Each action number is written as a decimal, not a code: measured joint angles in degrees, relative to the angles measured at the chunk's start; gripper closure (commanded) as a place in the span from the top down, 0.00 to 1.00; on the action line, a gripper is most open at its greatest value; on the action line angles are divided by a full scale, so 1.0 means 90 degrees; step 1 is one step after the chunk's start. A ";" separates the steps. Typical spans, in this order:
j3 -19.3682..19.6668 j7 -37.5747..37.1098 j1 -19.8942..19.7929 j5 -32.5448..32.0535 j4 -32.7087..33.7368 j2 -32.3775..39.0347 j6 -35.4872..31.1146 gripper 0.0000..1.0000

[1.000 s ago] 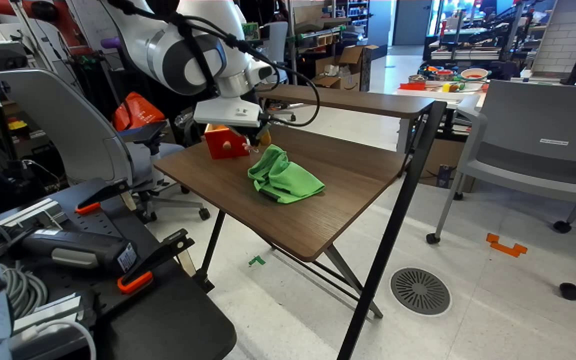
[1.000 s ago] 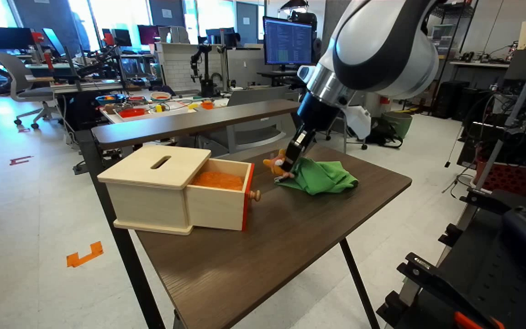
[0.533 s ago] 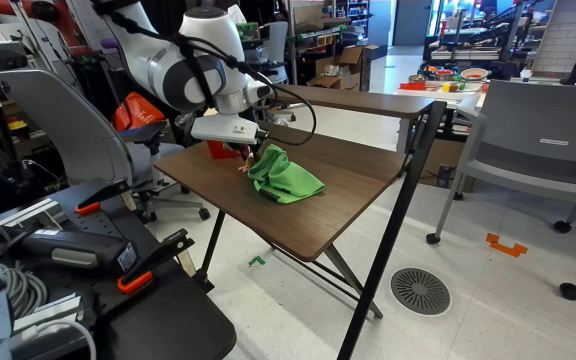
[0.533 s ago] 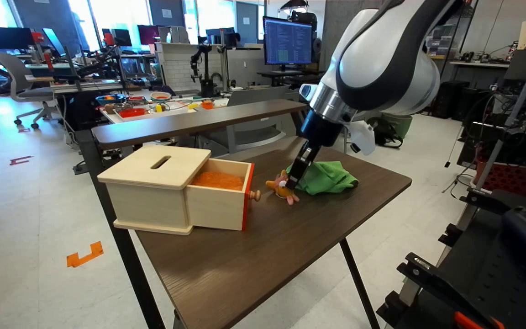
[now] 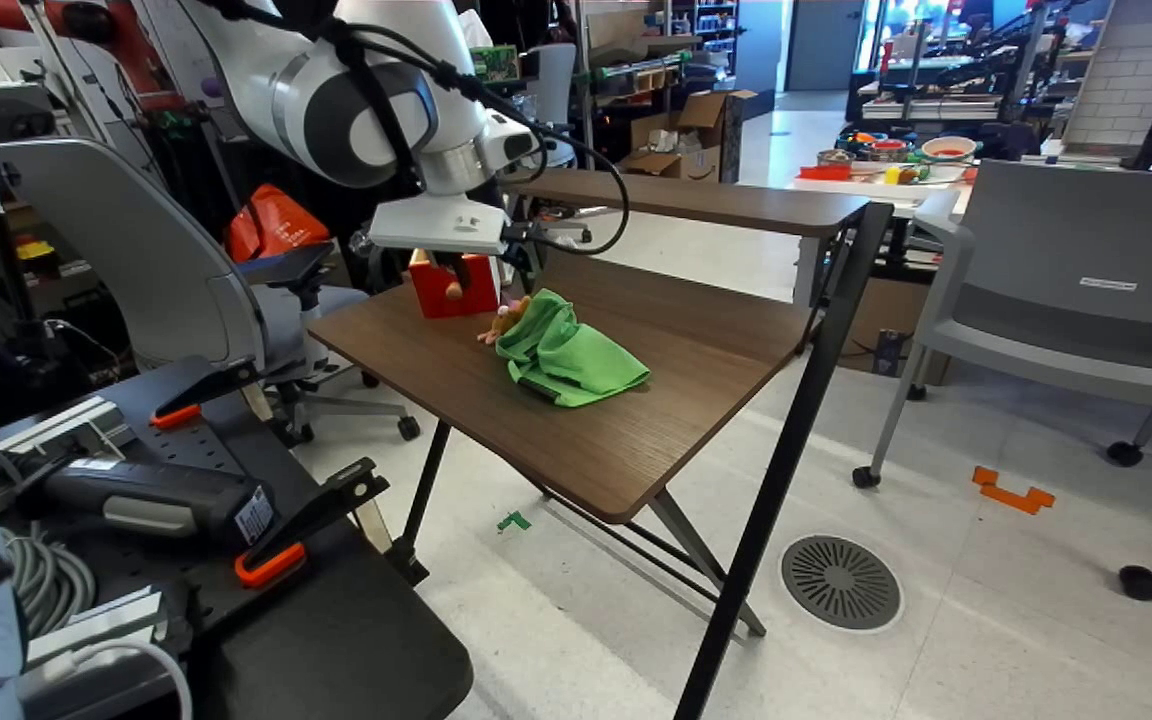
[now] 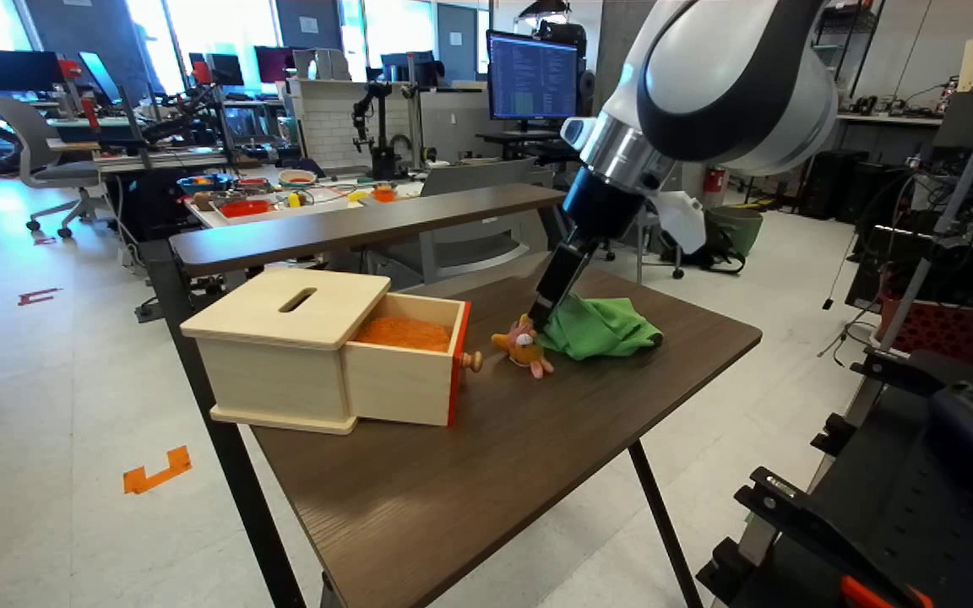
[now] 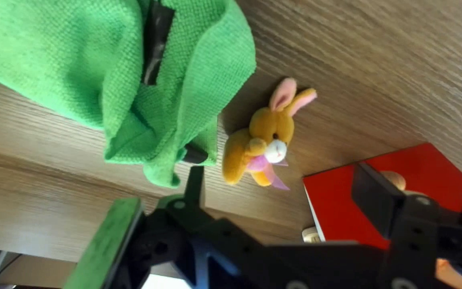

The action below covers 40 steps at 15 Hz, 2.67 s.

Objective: Move the green cloth to the right, then pick the stuffed animal in the drawer and put it on the table, the move the green cloth slightly up on the table

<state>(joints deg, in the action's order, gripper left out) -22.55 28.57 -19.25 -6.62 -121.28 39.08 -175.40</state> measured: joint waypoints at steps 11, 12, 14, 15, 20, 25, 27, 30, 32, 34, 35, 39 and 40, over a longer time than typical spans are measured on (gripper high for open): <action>0.0838 -0.0323 -0.0135 0.0009 -0.0307 -0.0110 0.0157 1.00; 0.0838 -0.0338 -0.0135 0.0009 -0.0264 0.0003 0.0186 1.00; 0.0833 -0.0362 -0.0132 0.0010 -0.0121 0.0243 0.0301 1.00; 0.0833 -0.0369 -0.0132 0.0014 -0.0018 0.0363 0.0365 1.00; 0.0833 -0.0405 -0.0144 0.0050 0.0696 0.0855 0.0777 1.00; 0.0828 -0.0405 -0.0142 0.0193 0.1572 0.1307 0.1403 1.00; 0.0831 -0.0405 -0.0121 0.0277 0.1896 0.1444 0.1730 1.00; 0.0850 -0.0405 -0.0069 0.0402 0.2489 0.1699 0.2118 1.00; 0.0894 -0.0405 0.0002 0.0451 0.2920 0.1894 0.2294 1.00; 0.0964 -0.0405 0.0106 0.0513 0.3321 0.2069 0.2419 1.00; 0.1001 -0.0405 0.0158 0.0535 0.3504 0.2149 0.2494 1.00; 0.1106 -0.0421 0.0307 0.0595 0.4011 0.2363 0.2761 1.00; 0.1133 -0.0422 0.0338 0.0630 0.4090 0.2389 0.2771 1.00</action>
<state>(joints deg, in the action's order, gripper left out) -12.35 24.77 -16.21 -0.95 -84.47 60.58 -150.47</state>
